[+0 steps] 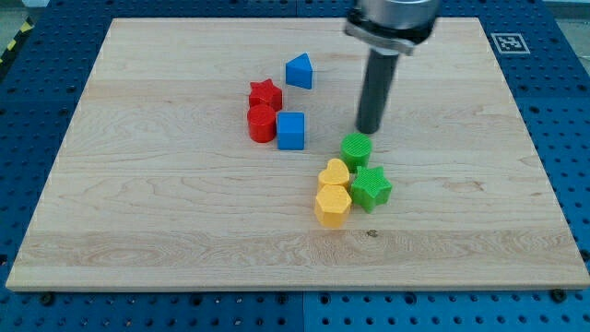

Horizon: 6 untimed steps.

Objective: Nudge the group of blocks to the up

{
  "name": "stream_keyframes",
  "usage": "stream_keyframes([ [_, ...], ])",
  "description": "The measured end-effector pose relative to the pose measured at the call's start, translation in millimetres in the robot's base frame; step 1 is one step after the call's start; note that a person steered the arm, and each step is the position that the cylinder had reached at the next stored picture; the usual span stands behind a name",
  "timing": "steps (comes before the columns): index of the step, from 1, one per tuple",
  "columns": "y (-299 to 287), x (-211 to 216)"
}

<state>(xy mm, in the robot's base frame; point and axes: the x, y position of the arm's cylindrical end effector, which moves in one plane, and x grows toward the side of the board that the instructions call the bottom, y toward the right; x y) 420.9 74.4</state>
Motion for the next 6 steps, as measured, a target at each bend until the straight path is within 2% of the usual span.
stream_keyframes([
  [2,-3.3,43.6],
  [3,-25.6,47.0],
  [4,-72.5,40.2],
  [6,-95.7,-17.7],
])
